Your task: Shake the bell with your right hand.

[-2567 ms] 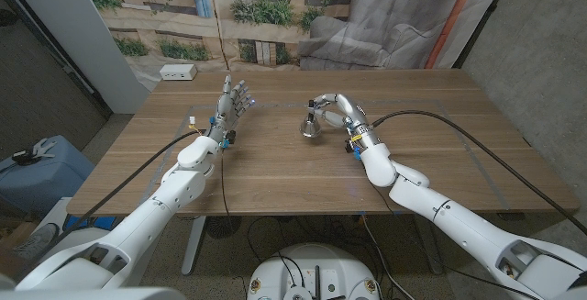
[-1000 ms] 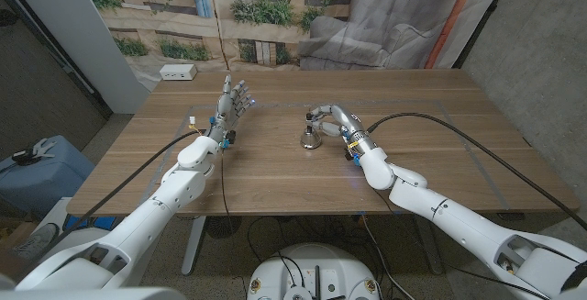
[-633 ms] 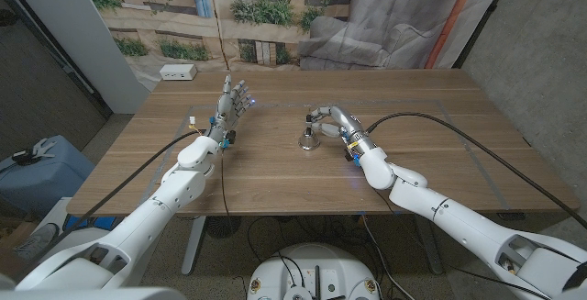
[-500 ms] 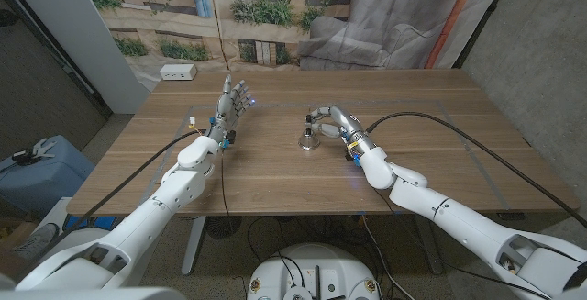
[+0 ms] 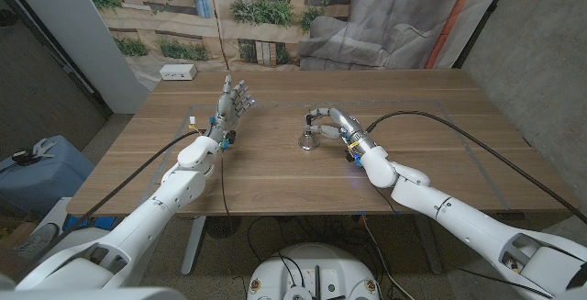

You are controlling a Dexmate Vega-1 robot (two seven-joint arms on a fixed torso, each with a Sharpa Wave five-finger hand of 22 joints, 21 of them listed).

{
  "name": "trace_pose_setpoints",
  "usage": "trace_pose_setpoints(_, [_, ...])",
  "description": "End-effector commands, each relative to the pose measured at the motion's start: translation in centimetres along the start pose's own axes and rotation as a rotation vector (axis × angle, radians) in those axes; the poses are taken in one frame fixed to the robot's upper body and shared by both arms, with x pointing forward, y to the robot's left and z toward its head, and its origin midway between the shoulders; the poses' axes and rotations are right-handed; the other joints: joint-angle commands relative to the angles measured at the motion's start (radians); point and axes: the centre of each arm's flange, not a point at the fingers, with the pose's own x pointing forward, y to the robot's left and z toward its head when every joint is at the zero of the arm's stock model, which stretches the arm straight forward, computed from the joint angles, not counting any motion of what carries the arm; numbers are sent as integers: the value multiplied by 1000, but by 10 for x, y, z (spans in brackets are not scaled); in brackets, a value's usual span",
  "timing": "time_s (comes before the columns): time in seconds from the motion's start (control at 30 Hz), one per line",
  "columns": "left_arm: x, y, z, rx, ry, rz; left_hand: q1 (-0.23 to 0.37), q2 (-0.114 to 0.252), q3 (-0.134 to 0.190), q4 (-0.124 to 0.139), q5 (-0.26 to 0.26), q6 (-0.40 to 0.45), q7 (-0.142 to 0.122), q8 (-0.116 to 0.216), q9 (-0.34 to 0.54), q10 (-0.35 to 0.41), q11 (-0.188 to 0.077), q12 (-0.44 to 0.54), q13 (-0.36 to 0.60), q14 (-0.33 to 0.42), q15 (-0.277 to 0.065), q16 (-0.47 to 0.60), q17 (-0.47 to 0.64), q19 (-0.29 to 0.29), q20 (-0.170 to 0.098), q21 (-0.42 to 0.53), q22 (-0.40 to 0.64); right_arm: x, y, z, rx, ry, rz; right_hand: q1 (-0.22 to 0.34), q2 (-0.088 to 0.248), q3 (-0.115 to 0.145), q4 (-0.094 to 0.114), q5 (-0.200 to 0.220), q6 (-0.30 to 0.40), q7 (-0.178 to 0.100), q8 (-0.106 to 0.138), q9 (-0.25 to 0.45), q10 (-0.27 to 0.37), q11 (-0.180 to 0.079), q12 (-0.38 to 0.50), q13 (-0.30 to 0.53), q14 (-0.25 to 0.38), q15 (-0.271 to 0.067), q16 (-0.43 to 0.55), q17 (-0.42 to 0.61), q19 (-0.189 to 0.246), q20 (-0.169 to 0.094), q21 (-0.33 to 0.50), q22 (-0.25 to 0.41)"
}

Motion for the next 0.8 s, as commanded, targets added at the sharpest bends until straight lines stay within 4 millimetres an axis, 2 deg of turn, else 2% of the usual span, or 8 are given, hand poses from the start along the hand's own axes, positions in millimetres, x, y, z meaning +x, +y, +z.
trace_pose_setpoints(0.03, [0, 0, 0, 0, 0, 0, -1, 8, 0, 5, 6, 0, -6, 6, 4, 2, -6, 5, 5, 7, -97, 6, 5, 7, -3, 7, 6, 2, -3, -2, 19, -15, 49, -26, -6, -9, 3, 2, -45, 10, -26, -2, -55, 1, -3, -7, -28, -117, -17, 1, -20, 8, 0, 5])
trace_pose_setpoints(0.13, [0, 0, 0, 0, 0, 0, -1, 8, 0, 5, 6, 1, -6, 6, 4, 3, -5, 5, 5, 6, -97, 6, 5, 7, -2, 7, 6, 3, -4, -2, 28, -23, 68, -45, -13, -15, 4, 1, -74, 13, -46, -4, -100, 3, -5, -15, -58, -108, -31, -1, -42, 13, -3, 5])
trace_pose_setpoints(0.23, [0, 0, 0, 0, 0, 0, -1, 8, 0, 5, 6, 1, -6, 6, 4, 3, -4, 5, 5, 7, -97, 6, 5, 7, -2, 7, 6, 4, -7, -3, 36, -32, 87, -79, -17, -21, 7, 1, -137, 24, -87, -9, -179, 11, -5, -31, -106, -84, -53, -5, -73, 21, -2, 5])
trace_pose_setpoints(0.33, [0, 0, 0, 0, 0, 0, -1, 8, 0, 5, 6, 0, -6, 6, 4, 2, -4, 5, 5, 6, -97, 6, 5, 8, -2, 7, 6, 5, -9, -4, 46, -45, 94, -104, -21, -26, 10, -2, -187, 35, -112, -12, -217, 20, -3, -40, -142, -63, -70, -9, -97, 24, -3, 5])
trace_pose_setpoints(0.5, [0, 0, 0, 0, 0, 0, -1, 8, 0, 5, 6, 0, -6, 6, 4, 3, -5, 5, 5, 7, -97, 6, 5, 8, -3, 7, 6, 7, -11, -7, 58, -62, 103, -133, -24, -32, 14, -4, -236, 39, -130, -16, -269, 37, -6, -49, -186, -49, -90, -12, -123, 23, -4, 5])
trace_pose_setpoints(0.6, [0, 0, 0, 0, 0, 0, -1, 8, 0, 5, 6, 0, -6, 6, 4, 3, -4, 5, 5, 6, -97, 6, 5, 7, -3, 7, 6, 8, -11, -8, 66, -59, 113, -147, -26, -35, 15, -5, -264, 46, -136, -18, -300, 39, -9, -53, -206, -42, -99, -13, -136, 22, -4, 5])
trace_pose_setpoints(0.8, [0, 0, 0, 0, 0, 0, -1, 8, 0, 5, 6, 0, -6, 6, 4, 2, -5, 5, 5, 6, -97, 6, 5, 8, -3, 7, 6, 9, -16, -12, 131, -66, 89, -183, -28, -42, 23, -7, -306, 62, -140, -21, -350, 53, -9, -61, -251, -24, -119, -16, -156, 18, -3, 5])
